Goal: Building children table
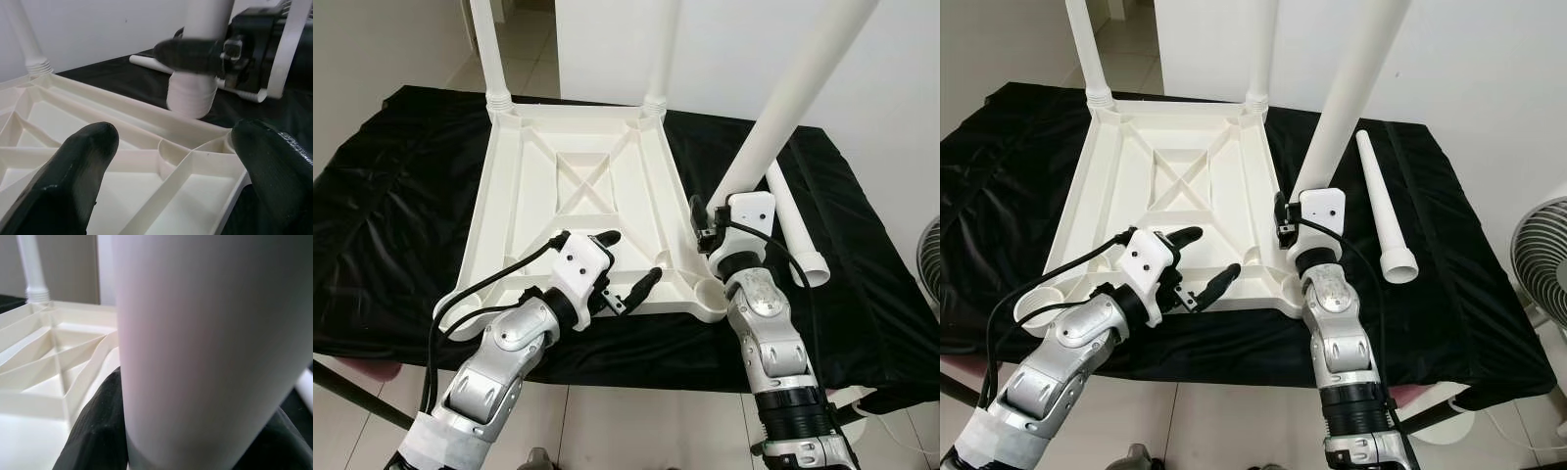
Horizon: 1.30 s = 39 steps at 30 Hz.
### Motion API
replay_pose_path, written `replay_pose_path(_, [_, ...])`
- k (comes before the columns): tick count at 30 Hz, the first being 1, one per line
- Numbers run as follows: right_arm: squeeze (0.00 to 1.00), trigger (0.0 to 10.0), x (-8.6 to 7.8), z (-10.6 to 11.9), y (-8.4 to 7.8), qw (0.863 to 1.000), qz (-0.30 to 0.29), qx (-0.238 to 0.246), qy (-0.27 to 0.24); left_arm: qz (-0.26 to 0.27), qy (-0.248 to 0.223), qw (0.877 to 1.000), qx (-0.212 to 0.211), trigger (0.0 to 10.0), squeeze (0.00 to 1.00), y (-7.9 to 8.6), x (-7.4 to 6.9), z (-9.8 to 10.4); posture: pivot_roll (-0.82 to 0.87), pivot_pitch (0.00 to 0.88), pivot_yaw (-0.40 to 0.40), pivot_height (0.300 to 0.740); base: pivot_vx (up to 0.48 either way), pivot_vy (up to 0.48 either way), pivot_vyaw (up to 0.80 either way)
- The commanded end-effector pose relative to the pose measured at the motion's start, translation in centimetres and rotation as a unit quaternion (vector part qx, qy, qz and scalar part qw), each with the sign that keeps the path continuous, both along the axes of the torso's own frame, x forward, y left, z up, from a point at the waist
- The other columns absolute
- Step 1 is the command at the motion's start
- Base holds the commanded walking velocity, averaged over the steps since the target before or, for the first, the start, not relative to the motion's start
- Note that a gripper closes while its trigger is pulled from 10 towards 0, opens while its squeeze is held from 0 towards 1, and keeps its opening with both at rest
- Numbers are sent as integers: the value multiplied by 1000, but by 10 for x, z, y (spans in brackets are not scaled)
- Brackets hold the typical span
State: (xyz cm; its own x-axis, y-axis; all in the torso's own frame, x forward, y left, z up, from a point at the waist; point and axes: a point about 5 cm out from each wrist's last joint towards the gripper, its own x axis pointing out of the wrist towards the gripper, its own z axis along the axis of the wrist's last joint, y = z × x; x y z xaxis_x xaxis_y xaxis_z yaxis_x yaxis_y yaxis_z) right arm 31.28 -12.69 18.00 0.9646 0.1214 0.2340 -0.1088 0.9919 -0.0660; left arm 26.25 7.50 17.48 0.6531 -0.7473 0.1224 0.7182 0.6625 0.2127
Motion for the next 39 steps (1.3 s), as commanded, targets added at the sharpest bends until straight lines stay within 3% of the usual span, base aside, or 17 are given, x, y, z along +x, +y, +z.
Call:
replay_pose_path(1, [0, 10000, -4, -2, 1, 1000, 4, -5, 2, -45, 12, 999, 17, 10000, 0, -4, -8, -6, 122, 55, -43, 740, 0, 0, 0])
replay_pose_path(20, [0, 10000, -28, -14, 3, 1000, 16, -10, 24, -37, 10, 999, 18, 10000, 0, 2, -4, -5, 117, 47, -54, 740, 0, 0, 0])
replay_pose_path(24, [0, 10000, -41, -15, -2, 999, 0, -12, 29, -34, 7, 999, 20, 10000, 0, 3, -2, -4, 97, 63, -43, 740, 0, 0, 0])
replay_pose_path(39, [0, 10000, -61, -17, -13, 998, -24, -26, 46, -47, 1, 998, 32, 10000, 0, 0, 3, -3, 66, 86, -19, 740, 0, 0, 0])
